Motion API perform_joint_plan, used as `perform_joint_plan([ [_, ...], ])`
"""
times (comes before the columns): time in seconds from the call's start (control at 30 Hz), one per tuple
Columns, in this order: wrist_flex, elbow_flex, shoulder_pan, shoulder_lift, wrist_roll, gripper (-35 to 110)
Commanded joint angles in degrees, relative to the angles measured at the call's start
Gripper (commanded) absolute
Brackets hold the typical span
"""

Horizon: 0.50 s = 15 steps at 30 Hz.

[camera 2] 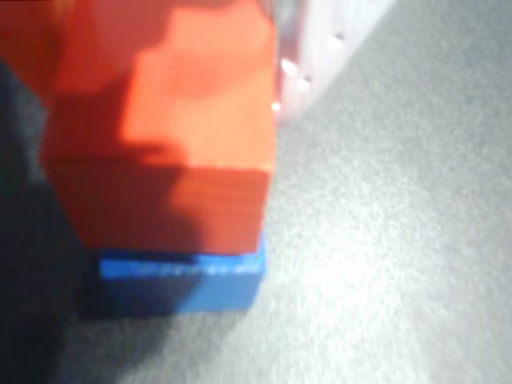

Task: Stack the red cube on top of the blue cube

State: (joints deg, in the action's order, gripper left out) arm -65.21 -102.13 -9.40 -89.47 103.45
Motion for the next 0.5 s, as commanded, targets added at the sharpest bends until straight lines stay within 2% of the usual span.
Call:
perform_joint_plan([
  [0.0,0.5,-0.4,0.4,-1.8,-0.4,5],
  [0.1,0.9,-1.3,0.2,-2.5,-0.4,6],
  [0.17,2.2,-2.3,0.0,-3.3,-0.9,13],
  [0.47,4.4,-4.5,-0.3,-4.7,-1.2,17],
])
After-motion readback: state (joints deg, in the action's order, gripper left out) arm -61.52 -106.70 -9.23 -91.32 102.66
